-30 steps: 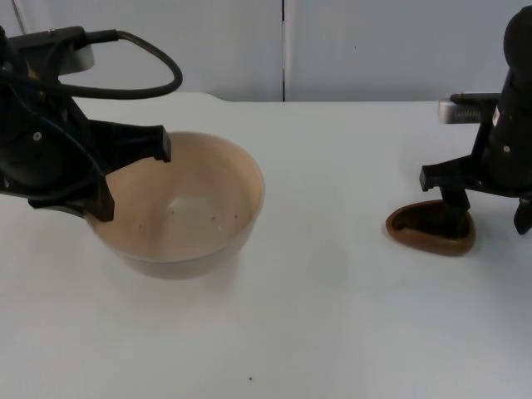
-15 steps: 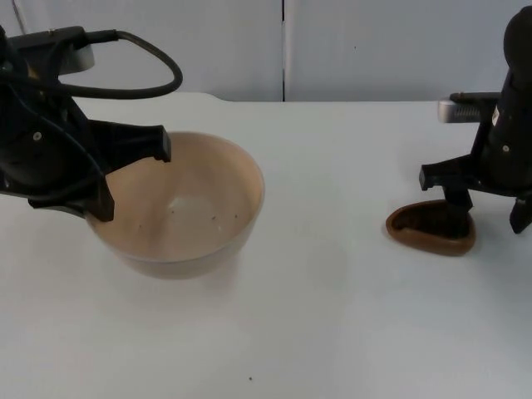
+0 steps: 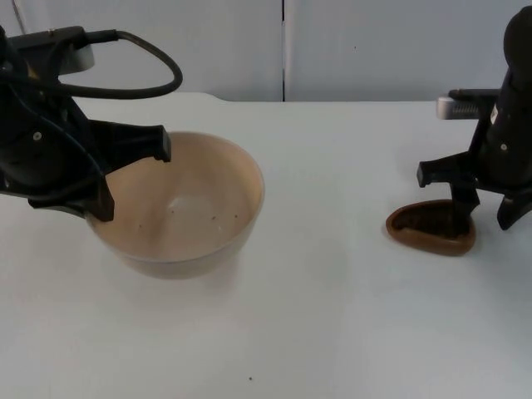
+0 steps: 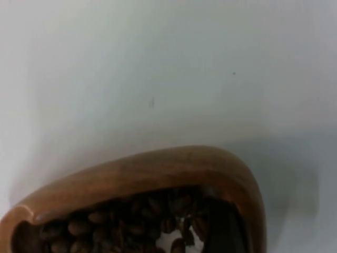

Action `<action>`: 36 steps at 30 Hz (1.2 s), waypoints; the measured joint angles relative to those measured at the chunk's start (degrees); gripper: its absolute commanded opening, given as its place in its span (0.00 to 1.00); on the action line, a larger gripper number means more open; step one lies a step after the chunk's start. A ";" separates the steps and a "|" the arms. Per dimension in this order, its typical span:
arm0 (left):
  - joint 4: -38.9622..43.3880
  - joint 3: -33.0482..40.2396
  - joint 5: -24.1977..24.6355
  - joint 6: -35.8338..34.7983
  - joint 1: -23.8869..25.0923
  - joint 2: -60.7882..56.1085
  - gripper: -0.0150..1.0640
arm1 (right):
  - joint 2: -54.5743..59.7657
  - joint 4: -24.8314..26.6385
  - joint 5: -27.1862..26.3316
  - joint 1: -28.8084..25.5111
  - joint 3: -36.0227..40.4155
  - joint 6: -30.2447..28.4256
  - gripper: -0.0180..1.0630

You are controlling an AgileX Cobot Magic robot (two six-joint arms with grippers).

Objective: Pick up the bowl with the left hand and pour the coffee beans from the cup into the bowl with the right hand.

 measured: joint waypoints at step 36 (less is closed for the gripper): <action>0.00 0.00 -0.02 0.00 0.00 0.00 0.01 | -3.34 0.00 2.39 0.00 0.00 -3.30 0.02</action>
